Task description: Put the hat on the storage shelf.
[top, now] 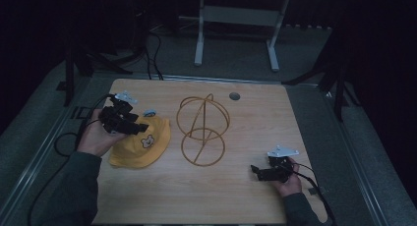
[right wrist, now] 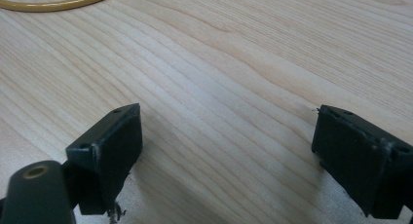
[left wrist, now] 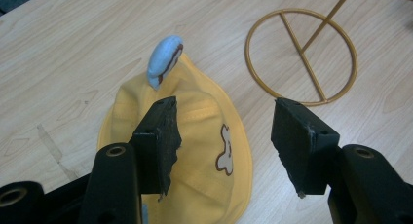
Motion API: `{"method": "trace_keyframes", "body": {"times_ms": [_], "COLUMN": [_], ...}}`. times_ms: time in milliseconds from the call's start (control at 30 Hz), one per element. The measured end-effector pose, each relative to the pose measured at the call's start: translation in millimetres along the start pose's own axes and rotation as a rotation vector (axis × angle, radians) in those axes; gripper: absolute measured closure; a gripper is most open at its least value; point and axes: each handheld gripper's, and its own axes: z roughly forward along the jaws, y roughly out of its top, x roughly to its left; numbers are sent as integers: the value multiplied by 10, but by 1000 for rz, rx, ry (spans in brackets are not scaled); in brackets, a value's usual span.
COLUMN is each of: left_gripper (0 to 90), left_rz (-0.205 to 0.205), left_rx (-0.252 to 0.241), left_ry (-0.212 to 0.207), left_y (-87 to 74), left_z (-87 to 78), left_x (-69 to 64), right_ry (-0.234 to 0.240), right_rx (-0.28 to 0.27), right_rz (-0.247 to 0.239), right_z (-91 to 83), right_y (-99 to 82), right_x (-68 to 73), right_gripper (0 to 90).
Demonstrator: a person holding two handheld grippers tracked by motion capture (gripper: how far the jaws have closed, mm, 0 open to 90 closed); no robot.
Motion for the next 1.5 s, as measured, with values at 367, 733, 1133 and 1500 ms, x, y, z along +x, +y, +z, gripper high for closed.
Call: {"method": "trace_keyframes", "body": {"times_ms": [367,733,1133,1500], "left_gripper": [422,430,482,581], "left_rz": [-35,-40,-21,-10], "left_rx": [18,107,228,311], "left_ry": [22,74,82,35], "left_y": [0,21,27,8], "left_z": [66,199,359,517], "left_x": [105,232,321,375], "right_ry": [0,0,0,0], "right_rx": [0,0,0,1], "right_rz": [0,-1,0,1], "right_z": [0,0,0,-1], "right_y": [0,0,0,0], "right_x": [0,0,0,1], "right_gripper": [111,111,111,111]}}
